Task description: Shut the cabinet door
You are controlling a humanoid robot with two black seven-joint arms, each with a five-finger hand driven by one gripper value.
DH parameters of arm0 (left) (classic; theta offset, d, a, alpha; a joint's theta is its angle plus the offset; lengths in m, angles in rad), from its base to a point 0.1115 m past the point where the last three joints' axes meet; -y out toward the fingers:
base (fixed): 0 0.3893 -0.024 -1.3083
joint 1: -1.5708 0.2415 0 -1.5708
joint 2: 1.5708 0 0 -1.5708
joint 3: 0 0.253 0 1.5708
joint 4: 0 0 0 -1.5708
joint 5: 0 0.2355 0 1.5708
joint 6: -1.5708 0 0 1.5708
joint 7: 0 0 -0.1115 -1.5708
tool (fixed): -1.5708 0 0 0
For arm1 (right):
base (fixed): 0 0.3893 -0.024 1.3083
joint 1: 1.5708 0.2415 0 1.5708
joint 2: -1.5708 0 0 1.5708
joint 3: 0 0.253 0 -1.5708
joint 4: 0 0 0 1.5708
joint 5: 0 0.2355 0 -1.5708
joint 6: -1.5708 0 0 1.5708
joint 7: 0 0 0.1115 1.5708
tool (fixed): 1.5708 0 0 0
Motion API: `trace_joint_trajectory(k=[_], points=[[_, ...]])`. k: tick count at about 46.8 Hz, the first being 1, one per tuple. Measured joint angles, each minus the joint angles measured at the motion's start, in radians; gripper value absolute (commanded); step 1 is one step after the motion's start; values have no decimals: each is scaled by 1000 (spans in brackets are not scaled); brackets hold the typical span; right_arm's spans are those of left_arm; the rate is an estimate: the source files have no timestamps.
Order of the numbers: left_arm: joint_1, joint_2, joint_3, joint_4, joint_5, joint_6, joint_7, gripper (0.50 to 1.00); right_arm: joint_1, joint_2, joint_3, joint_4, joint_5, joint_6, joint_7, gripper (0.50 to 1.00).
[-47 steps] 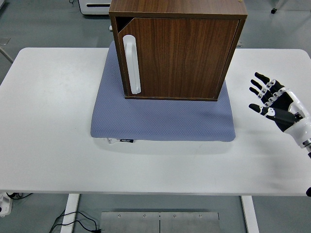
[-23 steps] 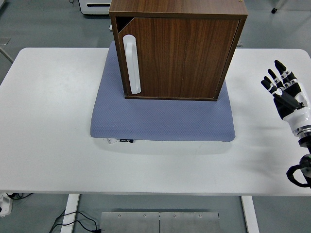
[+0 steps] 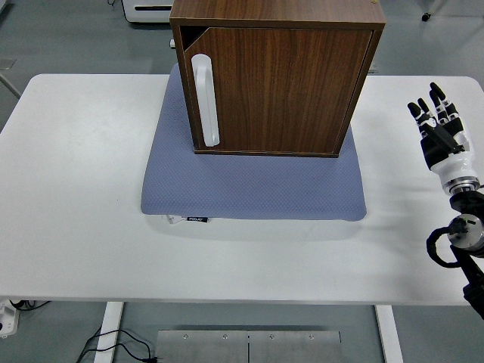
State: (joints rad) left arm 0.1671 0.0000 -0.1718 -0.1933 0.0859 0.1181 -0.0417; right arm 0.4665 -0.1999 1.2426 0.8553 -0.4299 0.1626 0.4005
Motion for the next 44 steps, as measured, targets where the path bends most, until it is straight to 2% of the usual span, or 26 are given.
trace_joint_trajectory(k=[8, 15, 30, 38, 44], points=[[0, 0, 0, 0, 0, 0, 0, 1000, 15, 4, 0, -19, 31, -5, -1, 1000], [0, 0, 0, 0, 0, 0, 0, 1000, 21, 5, -1, -36, 48, -22, -22, 1000], [0, 0, 0, 0, 0, 0, 0, 1000, 24, 8, -8, -39, 50, -61, -111, 1000], [0, 0, 0, 0, 0, 0, 0, 1000, 25, 8, -14, -39, 83, -56, -200, 1000], [0, 0, 0, 0, 0, 0, 0, 1000, 36, 7, -13, -39, 85, -54, -240, 1000]])
